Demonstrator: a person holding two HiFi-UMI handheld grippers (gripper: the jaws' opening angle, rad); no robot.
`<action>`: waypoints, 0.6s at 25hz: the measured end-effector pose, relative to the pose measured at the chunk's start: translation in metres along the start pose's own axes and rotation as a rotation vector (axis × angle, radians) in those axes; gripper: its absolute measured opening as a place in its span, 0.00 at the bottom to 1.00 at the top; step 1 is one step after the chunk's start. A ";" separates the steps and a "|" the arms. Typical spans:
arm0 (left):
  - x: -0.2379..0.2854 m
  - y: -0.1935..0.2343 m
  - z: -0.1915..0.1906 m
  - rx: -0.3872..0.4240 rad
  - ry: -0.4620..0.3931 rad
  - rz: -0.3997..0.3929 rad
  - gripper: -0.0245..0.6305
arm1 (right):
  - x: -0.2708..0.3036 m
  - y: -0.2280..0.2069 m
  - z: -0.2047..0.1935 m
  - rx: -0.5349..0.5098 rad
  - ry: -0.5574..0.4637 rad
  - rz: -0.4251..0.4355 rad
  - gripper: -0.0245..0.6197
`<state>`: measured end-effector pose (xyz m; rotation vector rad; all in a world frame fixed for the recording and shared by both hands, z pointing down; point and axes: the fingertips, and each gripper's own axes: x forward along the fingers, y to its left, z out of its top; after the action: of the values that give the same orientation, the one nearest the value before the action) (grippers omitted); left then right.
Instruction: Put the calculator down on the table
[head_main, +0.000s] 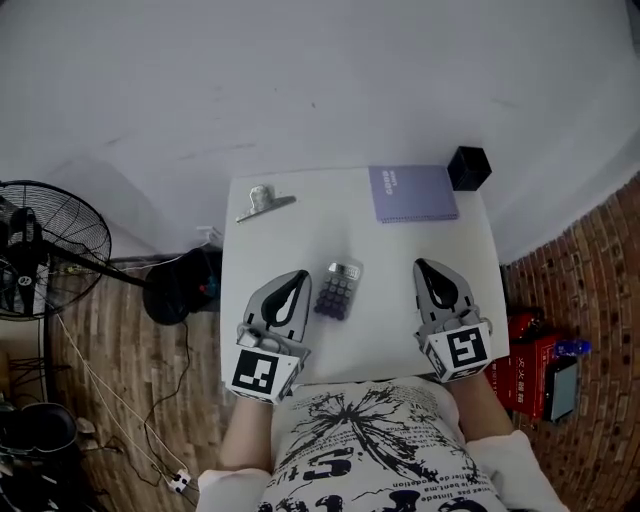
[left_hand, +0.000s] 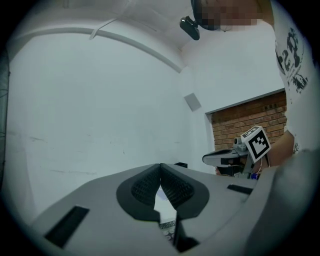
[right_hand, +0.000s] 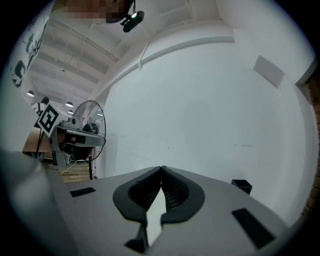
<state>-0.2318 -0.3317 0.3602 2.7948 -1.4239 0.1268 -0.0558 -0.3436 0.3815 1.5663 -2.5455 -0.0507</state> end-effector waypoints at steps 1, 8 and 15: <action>-0.004 0.000 0.003 0.005 -0.001 0.004 0.06 | -0.001 0.003 0.003 -0.010 -0.006 0.009 0.06; -0.025 -0.004 0.014 0.012 -0.017 0.034 0.06 | -0.013 0.018 0.012 -0.010 -0.017 0.038 0.06; -0.038 0.000 0.016 0.005 -0.030 0.046 0.06 | -0.019 0.032 0.015 -0.009 -0.028 0.065 0.06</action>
<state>-0.2532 -0.3013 0.3413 2.7812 -1.4967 0.0890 -0.0782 -0.3128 0.3681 1.4883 -2.6116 -0.0775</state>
